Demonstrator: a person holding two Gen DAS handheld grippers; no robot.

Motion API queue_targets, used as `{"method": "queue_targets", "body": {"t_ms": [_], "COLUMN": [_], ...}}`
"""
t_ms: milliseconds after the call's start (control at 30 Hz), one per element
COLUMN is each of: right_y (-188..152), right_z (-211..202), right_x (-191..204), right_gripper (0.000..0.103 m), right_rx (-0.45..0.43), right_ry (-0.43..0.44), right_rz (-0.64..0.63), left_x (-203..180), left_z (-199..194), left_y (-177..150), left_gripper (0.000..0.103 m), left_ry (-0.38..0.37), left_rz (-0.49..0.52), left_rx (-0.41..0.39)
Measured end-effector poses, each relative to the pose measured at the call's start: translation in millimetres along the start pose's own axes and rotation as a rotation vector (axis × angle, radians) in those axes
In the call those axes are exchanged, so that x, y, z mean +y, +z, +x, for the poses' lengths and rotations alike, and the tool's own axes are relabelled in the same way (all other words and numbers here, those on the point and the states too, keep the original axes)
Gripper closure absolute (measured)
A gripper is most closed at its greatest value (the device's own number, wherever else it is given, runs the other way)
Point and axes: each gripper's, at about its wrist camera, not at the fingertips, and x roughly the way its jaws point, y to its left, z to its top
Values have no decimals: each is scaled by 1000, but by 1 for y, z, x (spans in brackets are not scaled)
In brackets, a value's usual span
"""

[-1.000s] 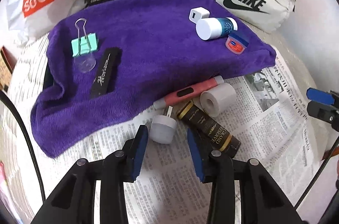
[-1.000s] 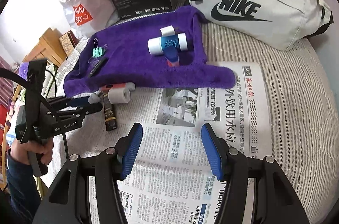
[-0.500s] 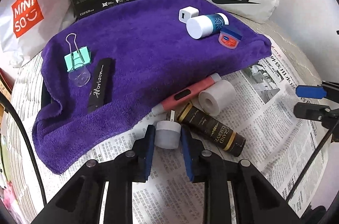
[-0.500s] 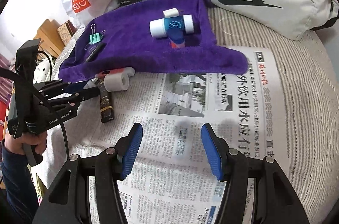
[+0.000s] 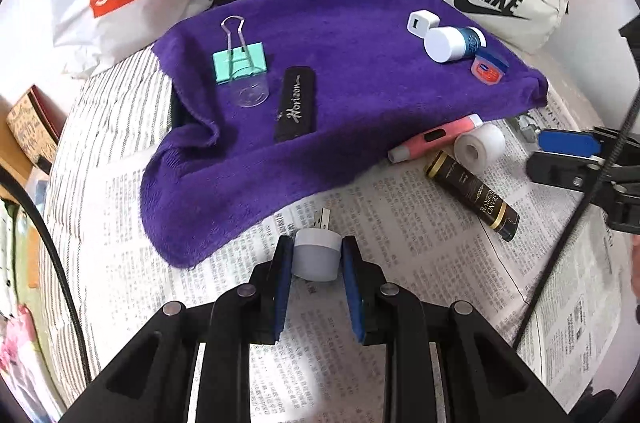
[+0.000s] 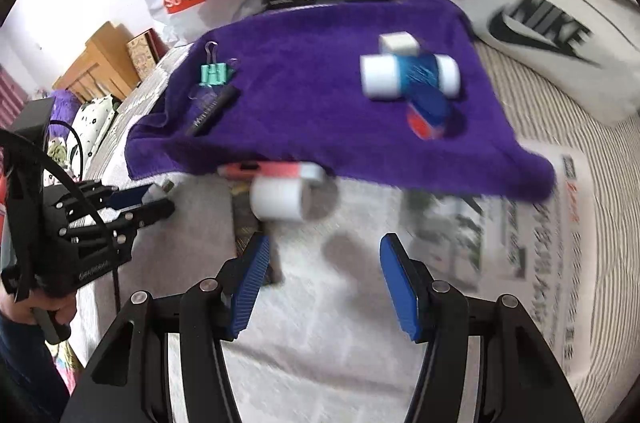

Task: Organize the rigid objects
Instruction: 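Lower the left tool onto the white round plug and close it, then close the right tool on the white tape roll while the left tool holds the plug, then carry the plug with the left tool and the tape roll with the right tool onto the towel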

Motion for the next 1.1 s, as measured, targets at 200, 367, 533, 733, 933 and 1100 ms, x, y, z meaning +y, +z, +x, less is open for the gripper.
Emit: {"method": "queue_targets", "body": {"t_ms": [200, 367, 533, 733, 933, 1100], "right_y": [10, 15, 18, 13, 10, 11], "right_z": [16, 24, 36, 28, 28, 33], "right_x": [11, 17, 21, 14, 1, 4], "right_gripper": [46, 46, 62, 71, 71, 70], "right_rx": [3, -7, 13, 21, 45, 29], "right_ry": [-13, -15, -29, -39, -53, -76], "right_rz": [-9, -24, -34, -55, -36, -39], "left_x": [3, 4, 6, 9, 7, 7], "left_z": [0, 0, 0, -1, -1, -1], "left_y": [-3, -3, -4, -6, -6, -5], "left_gripper": [79, 79, 79, 79, 79, 79], "left_ry": [-16, -31, -39, -51, -43, -40], "left_rz": [-19, -28, -33, -37, -32, -33], "left_rx": [-12, -19, -23, -28, -29, -26]}}
